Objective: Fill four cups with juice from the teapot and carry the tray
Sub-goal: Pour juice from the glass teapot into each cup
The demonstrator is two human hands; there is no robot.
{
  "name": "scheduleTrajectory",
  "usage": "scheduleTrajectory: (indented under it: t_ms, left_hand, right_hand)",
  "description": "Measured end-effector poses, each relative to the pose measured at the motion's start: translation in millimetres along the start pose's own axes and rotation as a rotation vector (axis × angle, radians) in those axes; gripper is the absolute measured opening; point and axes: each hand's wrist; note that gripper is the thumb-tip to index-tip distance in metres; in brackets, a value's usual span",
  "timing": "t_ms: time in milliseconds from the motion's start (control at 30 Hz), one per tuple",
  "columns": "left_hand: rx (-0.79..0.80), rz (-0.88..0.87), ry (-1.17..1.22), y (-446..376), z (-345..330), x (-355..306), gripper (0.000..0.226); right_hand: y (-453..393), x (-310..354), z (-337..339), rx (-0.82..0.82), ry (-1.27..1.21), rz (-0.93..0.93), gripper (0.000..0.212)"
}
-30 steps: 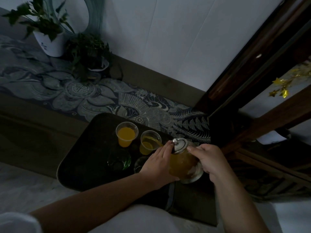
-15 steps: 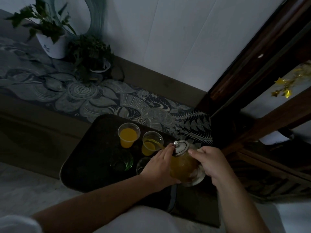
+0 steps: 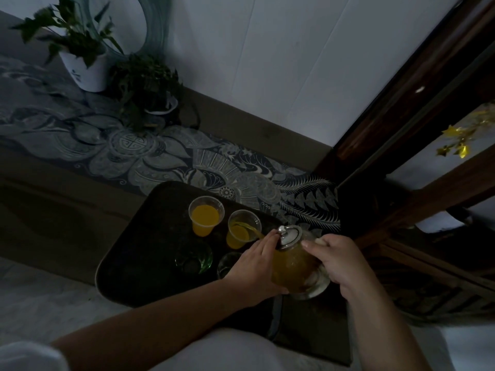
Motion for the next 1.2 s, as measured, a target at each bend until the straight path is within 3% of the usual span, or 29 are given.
scheduleTrajectory:
  t_ms: [300,1200]
  left_hand:
    - [0.013,0.005,0.048,-1,1,-1,0.122]
    - [-0.022,0.012,0.073,5,2,0,0.123]
  right_hand:
    - [-1,1,2,-0.001,0.014,0.009,0.032]
    - [7,12,1,0.028,0.092,0.04,0.026]
Point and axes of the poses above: each hand's wrist, its own y-axis away from the middle knuckle, its own z-axis out of the back of the hand, x = y × z, and after that the axes turned 4 degrees about -y, right-handed
